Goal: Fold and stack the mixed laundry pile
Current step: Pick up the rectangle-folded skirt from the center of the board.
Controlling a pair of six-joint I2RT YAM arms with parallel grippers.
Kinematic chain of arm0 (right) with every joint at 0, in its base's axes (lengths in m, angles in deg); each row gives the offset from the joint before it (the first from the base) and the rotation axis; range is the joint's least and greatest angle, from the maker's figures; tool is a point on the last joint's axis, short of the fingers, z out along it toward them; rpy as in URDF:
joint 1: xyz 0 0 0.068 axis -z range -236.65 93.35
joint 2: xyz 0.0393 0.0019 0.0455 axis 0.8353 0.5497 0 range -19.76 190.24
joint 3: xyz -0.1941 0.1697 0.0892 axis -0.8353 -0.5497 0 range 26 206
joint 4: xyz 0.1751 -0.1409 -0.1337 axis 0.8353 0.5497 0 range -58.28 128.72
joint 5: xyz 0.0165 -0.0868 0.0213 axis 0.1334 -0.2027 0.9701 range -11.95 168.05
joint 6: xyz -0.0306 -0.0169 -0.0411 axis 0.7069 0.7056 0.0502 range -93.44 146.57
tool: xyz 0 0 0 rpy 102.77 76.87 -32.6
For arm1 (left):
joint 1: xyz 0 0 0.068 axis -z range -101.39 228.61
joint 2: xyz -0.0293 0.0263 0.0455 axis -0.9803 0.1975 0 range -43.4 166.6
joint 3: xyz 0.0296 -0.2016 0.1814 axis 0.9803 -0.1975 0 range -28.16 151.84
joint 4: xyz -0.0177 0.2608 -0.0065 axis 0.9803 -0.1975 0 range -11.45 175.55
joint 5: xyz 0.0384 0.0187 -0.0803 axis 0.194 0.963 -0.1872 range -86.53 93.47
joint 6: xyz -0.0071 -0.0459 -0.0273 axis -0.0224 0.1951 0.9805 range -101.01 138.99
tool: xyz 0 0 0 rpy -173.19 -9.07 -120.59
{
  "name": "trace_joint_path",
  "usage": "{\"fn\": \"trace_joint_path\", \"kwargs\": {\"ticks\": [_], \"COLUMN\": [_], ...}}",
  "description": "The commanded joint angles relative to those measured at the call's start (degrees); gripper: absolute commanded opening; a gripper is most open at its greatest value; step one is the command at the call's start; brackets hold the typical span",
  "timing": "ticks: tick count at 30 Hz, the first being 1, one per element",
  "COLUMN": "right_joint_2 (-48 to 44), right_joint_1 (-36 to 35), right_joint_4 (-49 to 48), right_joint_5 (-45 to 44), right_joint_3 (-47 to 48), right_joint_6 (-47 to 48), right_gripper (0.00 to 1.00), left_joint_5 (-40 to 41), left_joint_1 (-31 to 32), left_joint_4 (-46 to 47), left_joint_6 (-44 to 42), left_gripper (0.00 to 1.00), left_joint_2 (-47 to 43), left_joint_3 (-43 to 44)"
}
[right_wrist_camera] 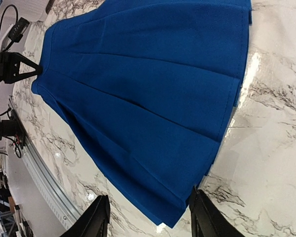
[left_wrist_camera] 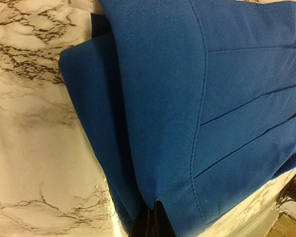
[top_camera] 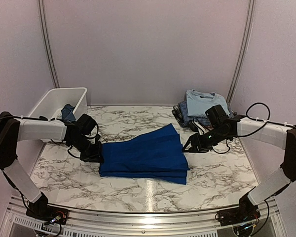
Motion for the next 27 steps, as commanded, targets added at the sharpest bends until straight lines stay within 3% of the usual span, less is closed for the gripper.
{"fn": "trace_joint_path", "kwargs": {"ticks": [1,5,6,14,23,27], "right_joint_2": [2.32,5.12,6.06,19.14,35.65,43.02], "right_joint_1": [-1.46,-4.52,-5.52,-13.52,-21.12,-22.85], "right_joint_4": [-3.85,-5.66,-6.16,-12.36,-11.76,-7.83], "right_joint_5": [3.45,3.76,3.65,3.71,2.7,1.61], "right_joint_3": [1.43,4.79,6.28,19.37,31.11,34.9], "right_joint_6": [-0.73,-1.1,-1.2,-6.2,-5.73,-3.71], "right_gripper": [0.49,0.41,0.4,0.28,0.23,0.21], "left_joint_5": [3.88,5.5,5.57,0.88,-6.15,-8.98], "left_joint_1": [-0.26,-0.5,-0.59,-1.11,-1.44,-0.97], "left_joint_4": [-1.77,-0.54,-0.4,14.89,30.62,36.19], "left_joint_6": [-1.18,1.75,2.82,15.29,21.84,22.85], "left_gripper": [0.32,0.94,0.98,0.99,0.99,0.9], "left_joint_2": [-0.25,-6.92,-8.37,-13.56,-6.18,-2.65], "left_joint_3": [1.14,-0.45,-1.15,-14.09,-23.65,-25.15]}}
